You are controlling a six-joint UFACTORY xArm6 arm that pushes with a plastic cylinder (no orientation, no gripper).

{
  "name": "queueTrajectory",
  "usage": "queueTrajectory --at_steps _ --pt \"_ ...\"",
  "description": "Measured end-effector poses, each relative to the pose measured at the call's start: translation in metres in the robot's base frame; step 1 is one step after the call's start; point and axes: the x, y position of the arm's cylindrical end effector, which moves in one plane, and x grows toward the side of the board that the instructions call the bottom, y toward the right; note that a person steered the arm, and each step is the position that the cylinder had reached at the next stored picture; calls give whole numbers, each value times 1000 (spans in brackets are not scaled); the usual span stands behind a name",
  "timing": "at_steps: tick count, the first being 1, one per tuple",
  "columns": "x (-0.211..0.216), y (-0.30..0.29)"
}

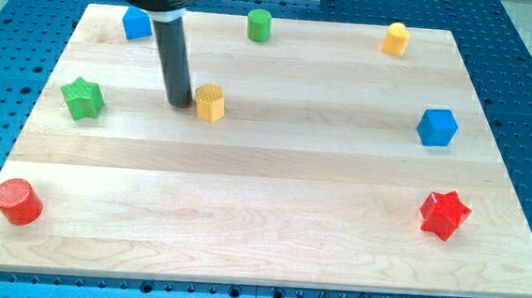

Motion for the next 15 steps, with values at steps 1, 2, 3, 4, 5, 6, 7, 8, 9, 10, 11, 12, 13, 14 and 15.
queueTrajectory --at_steps 1,2,3,4,5,6,7,8,9,10,11,12,13,14,15 --pt "-10 22" --pt "-24 16" --pt "-10 55" --pt "118 35" --pt "141 38" --pt "115 39" --pt "108 69" --pt "131 90" --pt "164 92" --pt "164 101" --pt "164 101" --pt "163 105" --pt "163 105" --pt "164 105" --pt "166 103"
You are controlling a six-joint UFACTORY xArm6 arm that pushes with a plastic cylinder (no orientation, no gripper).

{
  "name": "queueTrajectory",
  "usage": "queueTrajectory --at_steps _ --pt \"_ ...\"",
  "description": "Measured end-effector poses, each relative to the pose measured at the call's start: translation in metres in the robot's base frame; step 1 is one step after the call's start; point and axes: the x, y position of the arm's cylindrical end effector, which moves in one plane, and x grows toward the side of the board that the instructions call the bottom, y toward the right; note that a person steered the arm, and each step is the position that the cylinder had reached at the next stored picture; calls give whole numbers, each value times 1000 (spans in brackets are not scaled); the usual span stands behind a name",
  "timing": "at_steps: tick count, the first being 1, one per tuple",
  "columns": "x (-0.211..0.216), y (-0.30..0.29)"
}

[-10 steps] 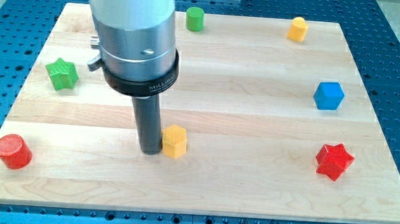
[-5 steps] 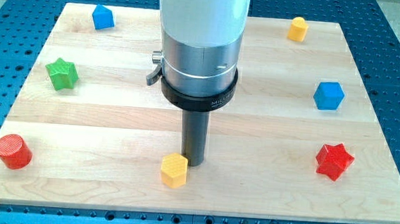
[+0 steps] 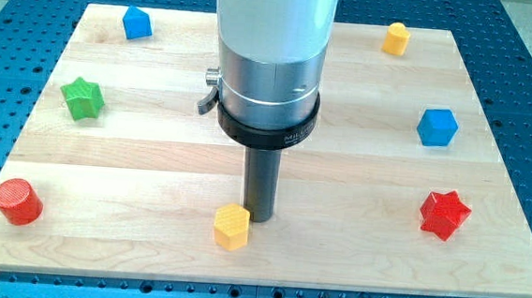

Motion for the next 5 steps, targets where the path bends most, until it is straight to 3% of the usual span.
queueTrajectory --at_steps 1,3,5 --pt "-10 2" --pt "-45 147" --pt "-13 194"
